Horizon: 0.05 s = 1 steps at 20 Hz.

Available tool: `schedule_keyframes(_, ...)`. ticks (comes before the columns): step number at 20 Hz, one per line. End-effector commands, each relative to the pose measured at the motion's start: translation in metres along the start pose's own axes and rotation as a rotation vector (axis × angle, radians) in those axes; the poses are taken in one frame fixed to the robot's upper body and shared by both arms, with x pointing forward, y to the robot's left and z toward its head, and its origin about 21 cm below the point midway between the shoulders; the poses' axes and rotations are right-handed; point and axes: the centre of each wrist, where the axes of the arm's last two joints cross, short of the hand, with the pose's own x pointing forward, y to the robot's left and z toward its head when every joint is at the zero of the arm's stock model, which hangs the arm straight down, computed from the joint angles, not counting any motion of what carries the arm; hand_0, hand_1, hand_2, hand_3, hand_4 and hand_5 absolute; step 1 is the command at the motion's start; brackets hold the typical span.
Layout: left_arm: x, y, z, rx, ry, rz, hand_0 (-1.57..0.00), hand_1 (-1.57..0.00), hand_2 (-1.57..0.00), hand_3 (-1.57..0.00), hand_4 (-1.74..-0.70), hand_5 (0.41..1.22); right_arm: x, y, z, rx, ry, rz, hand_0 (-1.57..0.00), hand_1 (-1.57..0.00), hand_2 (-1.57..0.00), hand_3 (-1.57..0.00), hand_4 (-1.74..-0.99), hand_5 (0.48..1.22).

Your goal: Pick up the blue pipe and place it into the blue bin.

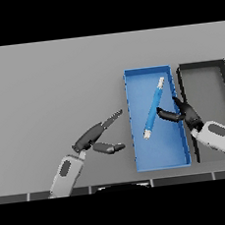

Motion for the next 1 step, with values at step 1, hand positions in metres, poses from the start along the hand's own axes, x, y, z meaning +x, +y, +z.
schedule_keyframes(1, -0.0014, -0.0005, -0.0007, 0.001, 0.008, 0.003, 0.00, 0.00, 0.00, 0.00, -0.88, 0.431, 0.0030, 0.0006, 0.0032, 0.002, -0.003, -0.010, -0.01, -0.01, -0.01, 0.00, -1.022, 0.643)
